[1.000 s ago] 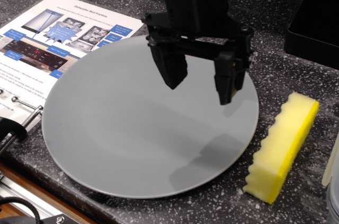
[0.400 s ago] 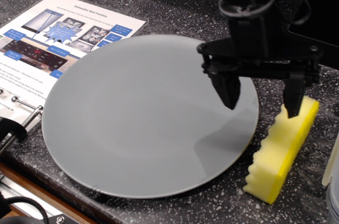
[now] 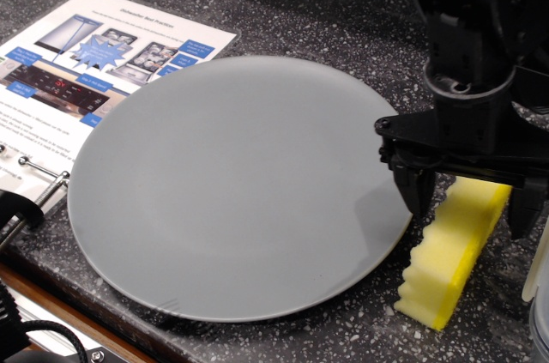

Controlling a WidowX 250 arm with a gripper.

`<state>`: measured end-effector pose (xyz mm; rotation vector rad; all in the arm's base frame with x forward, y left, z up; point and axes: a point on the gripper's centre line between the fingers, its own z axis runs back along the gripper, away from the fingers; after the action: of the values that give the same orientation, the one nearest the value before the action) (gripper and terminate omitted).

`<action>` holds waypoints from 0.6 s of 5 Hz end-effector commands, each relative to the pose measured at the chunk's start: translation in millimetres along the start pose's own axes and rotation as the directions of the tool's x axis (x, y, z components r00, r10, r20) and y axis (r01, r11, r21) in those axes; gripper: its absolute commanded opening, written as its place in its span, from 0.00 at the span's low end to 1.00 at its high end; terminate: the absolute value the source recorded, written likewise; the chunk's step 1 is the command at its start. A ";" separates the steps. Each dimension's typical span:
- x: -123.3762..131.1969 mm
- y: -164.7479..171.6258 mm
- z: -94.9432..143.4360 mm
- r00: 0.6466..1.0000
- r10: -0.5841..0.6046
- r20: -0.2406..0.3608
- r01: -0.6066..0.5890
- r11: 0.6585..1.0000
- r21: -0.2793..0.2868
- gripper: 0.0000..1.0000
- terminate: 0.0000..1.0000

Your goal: Pick up sponge and wipe plate

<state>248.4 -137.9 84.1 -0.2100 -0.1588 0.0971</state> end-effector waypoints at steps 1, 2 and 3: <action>2.6 -5.3 -5.6 0.999 0.027 0.028 -0.027 1.000 0.001 1.00 0.00; 3.3 -0.7 -10.9 0.998 0.053 0.021 -0.053 0.998 0.018 0.00 0.00; 6.6 4.4 -0.5 0.997 0.063 0.035 -0.063 0.998 0.001 0.00 0.00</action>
<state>249.1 -130.6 75.1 -0.2079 -0.1390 0.1696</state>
